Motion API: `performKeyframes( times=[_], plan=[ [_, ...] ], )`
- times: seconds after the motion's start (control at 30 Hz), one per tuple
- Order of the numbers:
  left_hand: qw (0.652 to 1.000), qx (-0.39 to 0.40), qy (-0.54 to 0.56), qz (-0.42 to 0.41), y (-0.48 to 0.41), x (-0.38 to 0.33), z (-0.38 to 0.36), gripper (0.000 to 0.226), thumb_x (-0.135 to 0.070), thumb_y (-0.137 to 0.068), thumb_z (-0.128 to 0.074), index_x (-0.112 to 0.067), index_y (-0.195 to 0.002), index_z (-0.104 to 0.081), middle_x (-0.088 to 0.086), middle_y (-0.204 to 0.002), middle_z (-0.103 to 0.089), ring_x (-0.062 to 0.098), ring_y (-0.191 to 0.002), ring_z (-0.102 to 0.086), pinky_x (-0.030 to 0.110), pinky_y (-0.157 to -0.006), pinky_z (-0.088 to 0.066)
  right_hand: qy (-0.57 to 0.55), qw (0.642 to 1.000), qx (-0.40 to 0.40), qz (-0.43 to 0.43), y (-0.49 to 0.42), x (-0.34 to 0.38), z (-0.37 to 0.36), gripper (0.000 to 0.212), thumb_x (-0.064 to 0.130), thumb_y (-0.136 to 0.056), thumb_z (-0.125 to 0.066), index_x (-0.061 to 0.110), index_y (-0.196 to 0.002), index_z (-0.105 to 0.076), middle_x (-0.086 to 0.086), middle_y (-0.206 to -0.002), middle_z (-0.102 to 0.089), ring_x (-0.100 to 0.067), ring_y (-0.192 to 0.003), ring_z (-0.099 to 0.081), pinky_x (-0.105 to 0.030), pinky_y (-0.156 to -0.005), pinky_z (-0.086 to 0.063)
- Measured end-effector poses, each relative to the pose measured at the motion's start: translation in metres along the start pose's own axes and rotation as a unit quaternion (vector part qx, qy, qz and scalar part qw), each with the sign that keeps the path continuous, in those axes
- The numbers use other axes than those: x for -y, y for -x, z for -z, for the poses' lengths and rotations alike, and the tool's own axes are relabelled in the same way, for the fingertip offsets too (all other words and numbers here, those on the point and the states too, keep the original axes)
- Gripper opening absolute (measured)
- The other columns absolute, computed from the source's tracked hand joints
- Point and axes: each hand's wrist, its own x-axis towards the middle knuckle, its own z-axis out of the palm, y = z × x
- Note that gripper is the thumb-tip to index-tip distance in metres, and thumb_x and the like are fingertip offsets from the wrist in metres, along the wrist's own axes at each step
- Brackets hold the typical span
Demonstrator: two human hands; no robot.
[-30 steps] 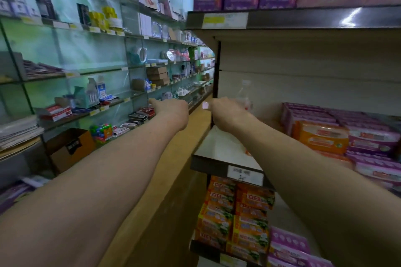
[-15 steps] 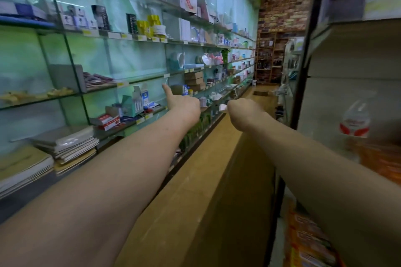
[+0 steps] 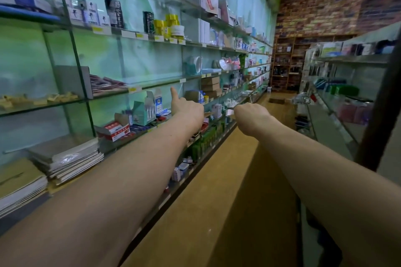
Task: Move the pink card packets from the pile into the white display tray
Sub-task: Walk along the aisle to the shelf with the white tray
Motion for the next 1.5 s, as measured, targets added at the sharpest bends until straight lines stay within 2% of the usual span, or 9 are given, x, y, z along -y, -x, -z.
performKeyframes(
  times=[0.27, 0.37, 0.43, 0.5, 0.67, 0.87, 1.17, 1.33, 1.5],
  plan=[
    [1.000, -0.010, -0.006, -0.014, -0.129, 0.003, -0.031, 0.015, -0.009, -0.090, -0.043, -0.018, -0.081, -0.050, -0.001, -0.074, -0.052, 0.029, -0.111, -0.053, 0.059, -0.114, 0.005, 0.011, 1.000, 0.008, -0.007, -0.128, -0.012, -0.030, 0.025, -0.006, -0.090, -0.043, 0.005, -0.107, -0.058, -0.012, -0.109, -0.062, -0.030, -0.099, -0.060, -0.037, -0.076, -0.047],
    [1.000, -0.010, 0.000, -0.022, -0.173, 0.005, -0.044, 0.013, -0.012, -0.091, -0.046, -0.019, -0.081, -0.049, 0.001, -0.088, -0.059, 0.029, -0.114, -0.052, 0.059, -0.114, 0.006, 0.011, 1.000, 0.008, -0.005, -0.170, -0.014, -0.040, 0.025, -0.005, -0.091, -0.043, 0.004, -0.107, -0.059, -0.012, -0.108, -0.062, -0.029, -0.098, -0.060, -0.035, -0.075, -0.047],
    [0.999, -0.008, 0.009, -0.033, -0.200, 0.004, -0.055, 0.010, -0.016, -0.093, -0.047, -0.022, -0.091, -0.055, 0.001, -0.100, -0.064, 0.029, -0.116, -0.051, 0.059, -0.113, 0.006, 0.010, 1.000, 0.014, -0.007, -0.195, -0.016, -0.047, 0.024, -0.005, -0.091, -0.043, 0.004, -0.106, -0.059, -0.012, -0.107, -0.062, -0.029, -0.097, -0.060, -0.037, -0.078, -0.049],
    [0.999, -0.010, 0.013, -0.033, -0.227, 0.003, -0.067, 0.018, -0.015, -0.092, -0.047, -0.023, -0.103, -0.059, 0.002, -0.104, -0.065, 0.029, -0.118, -0.050, 0.059, -0.112, 0.008, 0.008, 1.000, 0.008, -0.014, -0.220, -0.017, -0.053, 0.025, -0.006, -0.091, -0.042, 0.004, -0.107, -0.058, -0.012, -0.105, -0.063, -0.028, -0.094, -0.060, -0.037, -0.079, -0.050],
    [0.998, -0.018, 0.035, -0.044, -0.299, 0.006, -0.100, 0.017, -0.015, -0.091, -0.051, -0.024, -0.101, -0.061, 0.002, -0.111, -0.065, 0.029, -0.125, -0.044, 0.059, -0.113, 0.007, 0.008, 0.999, 0.010, -0.032, -0.282, -0.011, -0.073, 0.025, -0.002, -0.093, -0.042, 0.004, -0.112, -0.058, -0.011, -0.110, -0.061, -0.027, -0.099, -0.060, -0.037, -0.084, -0.051],
    [0.995, -0.047, 0.043, -0.077, -0.383, 0.024, -0.136, 0.027, -0.016, -0.092, -0.049, -0.022, -0.116, -0.059, 0.004, -0.120, -0.062, 0.029, -0.128, -0.040, 0.058, -0.114, 0.006, 0.019, 0.998, 0.012, -0.063, -0.366, 0.006, -0.097, 0.026, -0.003, -0.092, -0.045, 0.004, -0.113, -0.057, -0.011, -0.111, -0.062, -0.029, -0.100, -0.060, -0.037, -0.080, -0.050],
    [0.990, -0.087, 0.043, -0.102, -0.503, 0.044, -0.174, 0.025, -0.016, -0.092, -0.050, -0.023, -0.114, -0.060, 0.003, -0.114, -0.064, 0.029, -0.124, -0.043, 0.059, -0.114, 0.007, 0.021, 0.994, 0.016, -0.108, -0.475, 0.013, -0.114, 0.025, -0.006, -0.089, -0.045, 0.006, -0.106, -0.059, -0.011, -0.109, -0.062, -0.029, -0.100, -0.060, -0.035, -0.077, -0.047],
    [0.988, -0.100, 0.043, -0.113, -0.564, 0.034, -0.188, 0.024, -0.016, -0.093, -0.048, -0.023, -0.111, -0.061, 0.004, -0.116, -0.062, 0.029, -0.126, -0.042, 0.059, -0.112, 0.008, 0.028, 0.991, 0.003, -0.131, -0.525, -0.010, -0.134, 0.027, -0.007, -0.089, -0.046, 0.007, -0.108, -0.059, -0.010, -0.106, -0.064, -0.028, -0.097, -0.061, -0.034, -0.073, -0.047],
    [0.987, -0.093, 0.045, -0.120, -0.622, 0.004, -0.202, 0.020, -0.017, -0.094, -0.047, -0.022, -0.104, -0.063, 0.002, -0.114, -0.063, 0.028, -0.128, -0.041, 0.060, -0.113, 0.007, 0.027, 0.989, -0.004, -0.146, -0.575, -0.046, -0.161, 0.027, -0.007, -0.088, -0.048, 0.007, -0.108, -0.061, -0.010, -0.105, -0.065, -0.028, -0.096, -0.063, -0.037, -0.078, -0.052]
  ],
)
